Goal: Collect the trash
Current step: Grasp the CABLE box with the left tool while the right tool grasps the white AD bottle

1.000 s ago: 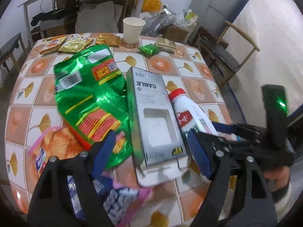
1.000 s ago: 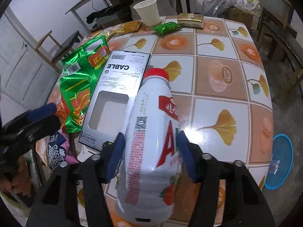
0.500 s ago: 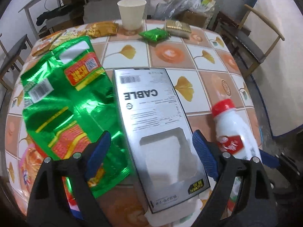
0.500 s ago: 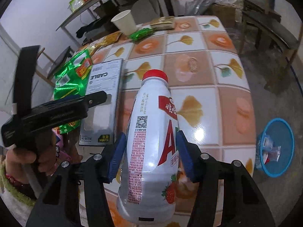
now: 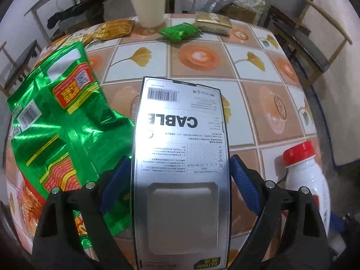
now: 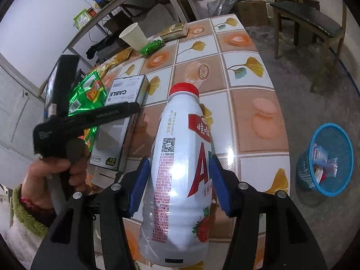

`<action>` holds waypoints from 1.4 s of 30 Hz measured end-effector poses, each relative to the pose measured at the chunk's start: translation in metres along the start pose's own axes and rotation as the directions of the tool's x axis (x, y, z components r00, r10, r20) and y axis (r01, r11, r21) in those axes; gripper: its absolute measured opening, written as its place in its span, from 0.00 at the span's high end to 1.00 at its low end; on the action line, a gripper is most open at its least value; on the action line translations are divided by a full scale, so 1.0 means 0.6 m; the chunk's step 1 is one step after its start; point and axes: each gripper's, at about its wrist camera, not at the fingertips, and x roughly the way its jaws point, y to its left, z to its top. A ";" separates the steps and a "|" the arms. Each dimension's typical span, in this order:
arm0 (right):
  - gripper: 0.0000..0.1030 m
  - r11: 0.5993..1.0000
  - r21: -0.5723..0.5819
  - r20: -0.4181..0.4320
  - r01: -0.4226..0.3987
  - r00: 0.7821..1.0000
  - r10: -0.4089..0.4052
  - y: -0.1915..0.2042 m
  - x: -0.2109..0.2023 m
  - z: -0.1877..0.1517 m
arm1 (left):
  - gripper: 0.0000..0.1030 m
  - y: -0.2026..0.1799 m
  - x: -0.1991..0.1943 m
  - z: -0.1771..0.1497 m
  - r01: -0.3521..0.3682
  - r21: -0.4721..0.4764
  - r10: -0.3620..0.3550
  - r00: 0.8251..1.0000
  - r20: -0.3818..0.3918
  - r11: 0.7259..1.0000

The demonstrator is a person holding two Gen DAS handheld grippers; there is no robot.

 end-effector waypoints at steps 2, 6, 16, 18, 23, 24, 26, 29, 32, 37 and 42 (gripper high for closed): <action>0.49 1.000 -0.004 0.003 0.003 1.000 -0.003 -0.001 -0.001 -0.001 | 0.18 -0.009 0.000 -0.007 0.014 0.028 -0.014 1.000 -0.005 1.000; 0.50 1.000 0.003 0.004 -0.004 1.000 0.004 -0.009 -0.009 -0.005 | 0.19 -0.023 -0.009 -0.026 0.041 0.058 -0.041 0.999 -0.007 0.997; 0.50 0.998 0.044 -0.025 -0.038 0.999 0.039 -0.036 -0.033 -0.031 | 0.19 -0.059 -0.049 -0.120 0.134 0.178 -0.123 0.990 -0.072 0.975; 0.50 0.998 0.051 -0.026 -0.046 0.999 0.047 -0.037 -0.032 -0.029 | 0.19 -0.062 -0.048 -0.126 0.111 0.190 -0.099 0.993 -0.068 0.975; 0.48 0.999 0.036 -0.035 -0.038 0.999 0.039 -0.030 -0.024 -0.020 | 0.19 -0.067 -0.046 -0.135 0.071 0.210 -0.061 0.997 -0.056 0.975; 0.47 0.999 0.036 -0.037 -0.039 0.999 0.040 -0.030 -0.022 -0.019 | 0.19 -0.066 -0.047 -0.135 0.071 0.210 -0.061 0.997 -0.054 0.975; 0.45 0.998 0.046 -0.039 -0.045 0.998 0.047 -0.031 -0.018 -0.017 | 0.19 -0.066 -0.047 -0.135 0.072 0.210 -0.064 0.997 -0.048 0.975; 0.43 0.998 0.048 -0.042 -0.045 0.998 0.047 -0.029 -0.012 -0.015 | 0.19 -0.063 -0.050 -0.138 0.074 0.211 -0.067 0.997 -0.038 0.975; 0.43 0.998 0.051 -0.045 -0.045 0.998 0.047 -0.027 -0.009 -0.016 | 0.23 -0.063 -0.052 -0.137 0.074 0.205 -0.070 0.997 -0.029 0.976; 0.43 0.997 0.063 -0.045 -0.050 0.998 0.053 -0.027 -0.005 -0.017 | 0.24 -0.057 -0.057 -0.138 0.093 0.185 -0.090 0.996 -0.025 0.978; 0.43 0.994 0.085 -0.037 -0.069 0.997 0.072 -0.032 -0.007 -0.019 | 0.24 -0.052 -0.065 -0.140 0.103 0.177 -0.102 0.995 -0.015 0.979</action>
